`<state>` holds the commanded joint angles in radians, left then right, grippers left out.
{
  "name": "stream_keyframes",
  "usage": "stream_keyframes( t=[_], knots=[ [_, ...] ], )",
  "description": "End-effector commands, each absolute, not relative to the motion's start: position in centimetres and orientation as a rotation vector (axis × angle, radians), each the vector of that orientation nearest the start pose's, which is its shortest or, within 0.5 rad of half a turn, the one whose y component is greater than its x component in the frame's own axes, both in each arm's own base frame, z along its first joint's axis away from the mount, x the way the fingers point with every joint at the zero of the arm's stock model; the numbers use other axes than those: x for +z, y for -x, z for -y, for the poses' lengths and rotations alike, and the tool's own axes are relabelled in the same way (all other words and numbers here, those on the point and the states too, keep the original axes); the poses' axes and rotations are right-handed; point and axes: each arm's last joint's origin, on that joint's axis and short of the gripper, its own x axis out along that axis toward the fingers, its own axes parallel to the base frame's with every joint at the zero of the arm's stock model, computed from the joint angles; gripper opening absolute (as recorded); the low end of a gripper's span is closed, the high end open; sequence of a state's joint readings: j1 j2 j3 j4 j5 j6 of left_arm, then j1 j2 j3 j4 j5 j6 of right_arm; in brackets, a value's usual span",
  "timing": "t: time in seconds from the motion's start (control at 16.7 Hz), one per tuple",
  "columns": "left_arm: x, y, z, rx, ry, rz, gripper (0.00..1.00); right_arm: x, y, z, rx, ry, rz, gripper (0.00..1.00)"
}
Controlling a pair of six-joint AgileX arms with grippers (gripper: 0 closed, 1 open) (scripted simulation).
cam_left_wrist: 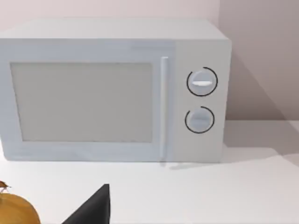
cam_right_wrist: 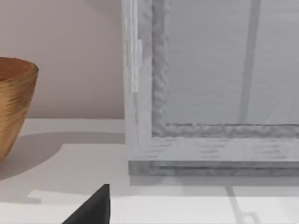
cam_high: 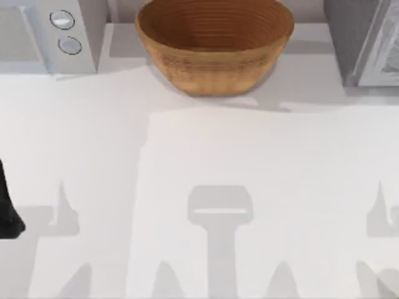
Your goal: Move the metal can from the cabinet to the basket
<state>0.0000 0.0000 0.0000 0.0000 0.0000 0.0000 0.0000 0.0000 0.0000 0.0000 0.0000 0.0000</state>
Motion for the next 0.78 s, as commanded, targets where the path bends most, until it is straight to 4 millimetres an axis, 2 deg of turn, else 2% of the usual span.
stream_keyframes(
  t=[0.18,0.36,0.54,0.78],
  knots=[
    [16.0,-10.6,0.1,0.0,0.0,0.0,1.0,16.3,-10.6,0.1,0.001,0.0,0.001,1.0],
    [16.0,-10.6,0.1,0.0,0.0,0.0,1.0,18.7,-10.5,0.0,0.004,0.0,0.0,1.0],
    [16.0,-10.6,0.1,0.0,0.0,0.0,1.0,23.4,-10.8,-0.2,0.006,0.0,-0.004,1.0],
    [16.0,-10.6,0.1,0.0,0.0,0.0,1.0,31.5,-12.6,-0.7,0.003,0.002,-0.013,1.0]
  ],
)
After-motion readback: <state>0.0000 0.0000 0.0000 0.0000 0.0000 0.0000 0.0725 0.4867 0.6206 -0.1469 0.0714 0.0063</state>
